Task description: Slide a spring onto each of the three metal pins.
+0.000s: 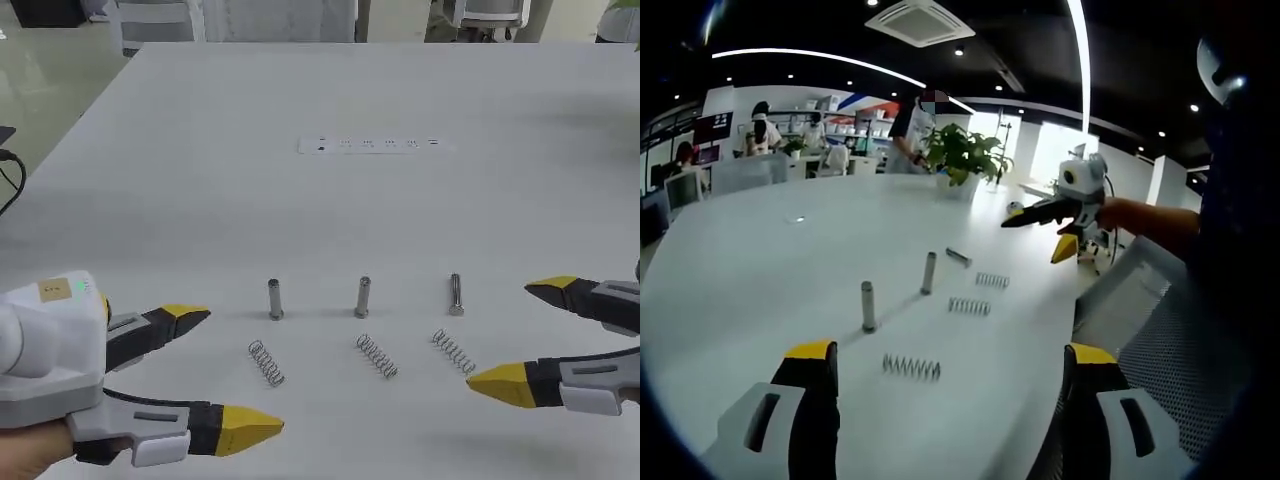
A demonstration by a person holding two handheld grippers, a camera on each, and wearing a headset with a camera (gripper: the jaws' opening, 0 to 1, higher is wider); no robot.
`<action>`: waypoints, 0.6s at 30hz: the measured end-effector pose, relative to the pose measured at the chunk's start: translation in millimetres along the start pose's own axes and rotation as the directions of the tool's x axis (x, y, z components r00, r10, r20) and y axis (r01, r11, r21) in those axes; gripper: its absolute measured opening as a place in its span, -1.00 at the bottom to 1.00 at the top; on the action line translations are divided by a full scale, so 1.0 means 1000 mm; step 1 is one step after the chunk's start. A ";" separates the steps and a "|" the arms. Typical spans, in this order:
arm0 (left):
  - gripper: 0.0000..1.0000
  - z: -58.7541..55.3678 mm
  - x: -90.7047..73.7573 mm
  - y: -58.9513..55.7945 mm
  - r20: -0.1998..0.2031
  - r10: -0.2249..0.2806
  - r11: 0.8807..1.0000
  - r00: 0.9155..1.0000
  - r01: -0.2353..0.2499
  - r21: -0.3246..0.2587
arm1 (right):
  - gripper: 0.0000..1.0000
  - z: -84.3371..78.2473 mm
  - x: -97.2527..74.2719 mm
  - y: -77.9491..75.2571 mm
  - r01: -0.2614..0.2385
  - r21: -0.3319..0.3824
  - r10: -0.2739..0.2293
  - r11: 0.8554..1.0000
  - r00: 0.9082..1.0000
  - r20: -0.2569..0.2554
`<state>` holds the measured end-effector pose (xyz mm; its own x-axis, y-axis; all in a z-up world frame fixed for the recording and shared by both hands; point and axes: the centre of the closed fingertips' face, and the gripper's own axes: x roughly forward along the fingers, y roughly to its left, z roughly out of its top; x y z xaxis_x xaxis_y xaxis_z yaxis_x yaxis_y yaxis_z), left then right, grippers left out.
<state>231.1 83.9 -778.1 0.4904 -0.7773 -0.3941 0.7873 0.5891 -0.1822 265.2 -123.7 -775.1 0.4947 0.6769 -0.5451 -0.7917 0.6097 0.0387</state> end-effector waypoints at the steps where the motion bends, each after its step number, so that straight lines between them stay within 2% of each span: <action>1: 0.81 0.000 0.000 0.000 0.000 -0.001 1.000 1.000 0.001 0.000 | 0.73 0.002 0.001 -0.001 0.003 -0.003 -0.003 1.000 1.000 0.001; 9: 0.80 0.000 0.000 0.000 0.002 -0.003 1.000 1.000 0.003 0.001 | 0.70 0.015 0.014 -0.010 0.005 -0.016 -0.005 1.000 1.000 -0.001; 18: 0.79 0.001 0.000 0.001 0.006 -0.003 1.000 1.000 0.003 0.000 | 0.67 0.018 0.026 -0.019 0.008 -0.026 -0.009 1.000 1.000 -0.029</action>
<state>231.9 84.2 -777.6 0.4902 -0.7803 -0.3884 0.7889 0.5867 -0.1829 299.4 -110.5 -775.3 0.4911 0.6588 -0.5699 -0.7966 0.6043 0.0122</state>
